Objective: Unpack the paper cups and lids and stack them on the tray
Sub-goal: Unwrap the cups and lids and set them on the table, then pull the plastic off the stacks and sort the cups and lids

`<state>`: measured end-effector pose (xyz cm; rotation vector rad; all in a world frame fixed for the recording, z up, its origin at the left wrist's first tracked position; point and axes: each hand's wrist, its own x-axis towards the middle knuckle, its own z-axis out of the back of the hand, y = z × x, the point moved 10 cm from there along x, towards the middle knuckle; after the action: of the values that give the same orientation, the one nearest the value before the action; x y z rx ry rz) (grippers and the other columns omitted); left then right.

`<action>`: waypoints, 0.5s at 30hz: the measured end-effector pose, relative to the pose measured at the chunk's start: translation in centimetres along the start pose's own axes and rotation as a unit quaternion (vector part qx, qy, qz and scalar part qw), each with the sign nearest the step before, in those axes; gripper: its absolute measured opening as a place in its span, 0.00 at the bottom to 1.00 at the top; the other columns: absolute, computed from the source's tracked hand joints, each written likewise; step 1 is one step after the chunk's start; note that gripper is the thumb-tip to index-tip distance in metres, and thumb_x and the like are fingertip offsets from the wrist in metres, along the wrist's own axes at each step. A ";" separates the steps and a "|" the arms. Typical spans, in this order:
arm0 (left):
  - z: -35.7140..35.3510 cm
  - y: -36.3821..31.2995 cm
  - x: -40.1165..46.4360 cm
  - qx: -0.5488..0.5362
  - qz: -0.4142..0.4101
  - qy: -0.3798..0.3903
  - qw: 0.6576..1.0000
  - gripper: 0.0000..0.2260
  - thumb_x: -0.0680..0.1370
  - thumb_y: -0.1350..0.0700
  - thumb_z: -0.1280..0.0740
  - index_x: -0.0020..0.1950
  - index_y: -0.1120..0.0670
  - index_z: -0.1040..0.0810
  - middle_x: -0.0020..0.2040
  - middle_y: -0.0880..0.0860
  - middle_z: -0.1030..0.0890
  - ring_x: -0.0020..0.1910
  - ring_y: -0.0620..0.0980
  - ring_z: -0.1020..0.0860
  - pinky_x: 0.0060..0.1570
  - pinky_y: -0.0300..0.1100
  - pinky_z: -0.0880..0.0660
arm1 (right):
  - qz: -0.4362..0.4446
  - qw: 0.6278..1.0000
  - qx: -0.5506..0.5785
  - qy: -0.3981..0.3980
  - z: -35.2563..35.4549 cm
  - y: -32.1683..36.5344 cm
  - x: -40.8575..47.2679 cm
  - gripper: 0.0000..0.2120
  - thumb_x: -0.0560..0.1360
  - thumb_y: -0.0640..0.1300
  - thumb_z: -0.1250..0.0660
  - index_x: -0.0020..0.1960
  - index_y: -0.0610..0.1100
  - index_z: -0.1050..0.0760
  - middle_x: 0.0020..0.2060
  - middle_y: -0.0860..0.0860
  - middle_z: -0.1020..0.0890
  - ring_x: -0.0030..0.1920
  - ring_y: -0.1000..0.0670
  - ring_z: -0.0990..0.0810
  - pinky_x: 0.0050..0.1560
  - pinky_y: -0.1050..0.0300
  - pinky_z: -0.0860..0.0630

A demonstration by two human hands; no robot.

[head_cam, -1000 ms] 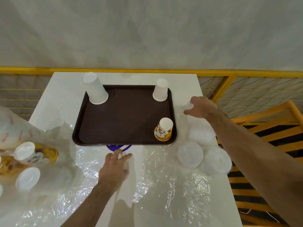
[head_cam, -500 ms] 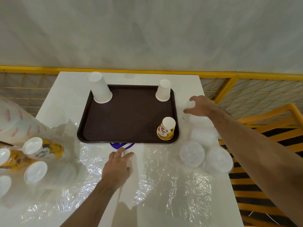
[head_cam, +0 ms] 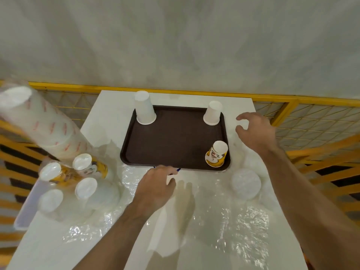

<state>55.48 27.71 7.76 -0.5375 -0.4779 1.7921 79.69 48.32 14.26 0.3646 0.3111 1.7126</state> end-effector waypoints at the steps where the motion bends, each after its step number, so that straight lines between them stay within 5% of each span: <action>1: 1.3 -0.2 -0.4 -0.017 -0.011 -0.019 1.000 0.12 0.79 0.56 0.34 0.60 0.46 0.20 0.58 0.42 0.21 0.59 0.44 0.25 0.55 0.34 0.34 | 0.015 0.999 0.028 -0.020 0.5 1.6 -1.1 0.14 0.78 0.45 0.33 0.63 0.49 0.22 0.65 0.49 0.21 0.63 0.44 0.24 0.62 0.47 0.27; 5: 8.7 0.7 -2.7 -0.096 -0.049 -0.135 0.985 0.10 0.77 0.62 0.31 0.53 0.49 0.17 0.52 0.42 0.19 0.50 0.35 0.24 0.51 0.22 0.34 | 0.073 0.985 0.146 -0.056 0.9 9.9 -6.0 0.10 0.77 0.39 0.31 0.58 0.47 0.19 0.52 0.52 0.16 0.51 0.51 0.19 0.53 0.57 0.24; 8: 15.7 3.3 -5.1 -0.157 -0.062 -0.237 0.957 0.09 0.75 0.64 0.32 0.49 0.50 0.19 0.49 0.42 0.20 0.52 0.38 0.23 0.51 0.26 0.30 | 0.130 0.965 0.226 -0.031 -1.1 17.6 -8.7 0.12 0.76 0.38 0.29 0.58 0.46 0.20 0.47 0.55 0.18 0.46 0.56 0.20 0.53 0.60 0.22; 11: 22.9 6.9 -7.8 -0.188 -0.078 -0.340 0.918 0.07 0.74 0.62 0.34 0.48 0.52 0.21 0.49 0.45 0.21 0.54 0.45 0.22 0.55 0.39 0.26 | 0.147 0.947 0.282 0.055 -4.9 25.4 -10.1 0.23 0.74 0.42 0.26 0.67 0.50 0.25 0.55 0.57 0.20 0.52 0.57 0.22 0.50 0.64 0.26; 15: 28.9 15.1 -8.1 -0.241 -0.008 -0.393 0.887 0.11 0.74 0.56 0.28 0.53 0.50 0.27 0.52 0.41 0.28 0.57 0.49 0.26 0.59 0.50 0.26 | 0.152 0.927 0.293 0.181 -11.0 34.9 -11.0 0.44 0.68 0.49 0.21 0.78 0.51 0.40 0.71 0.55 0.31 0.67 0.54 0.30 0.67 0.54 0.28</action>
<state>29.02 14.41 23.56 -0.0991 -1.5093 1.8251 45.50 31.50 17.58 0.5496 1.1002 1.9676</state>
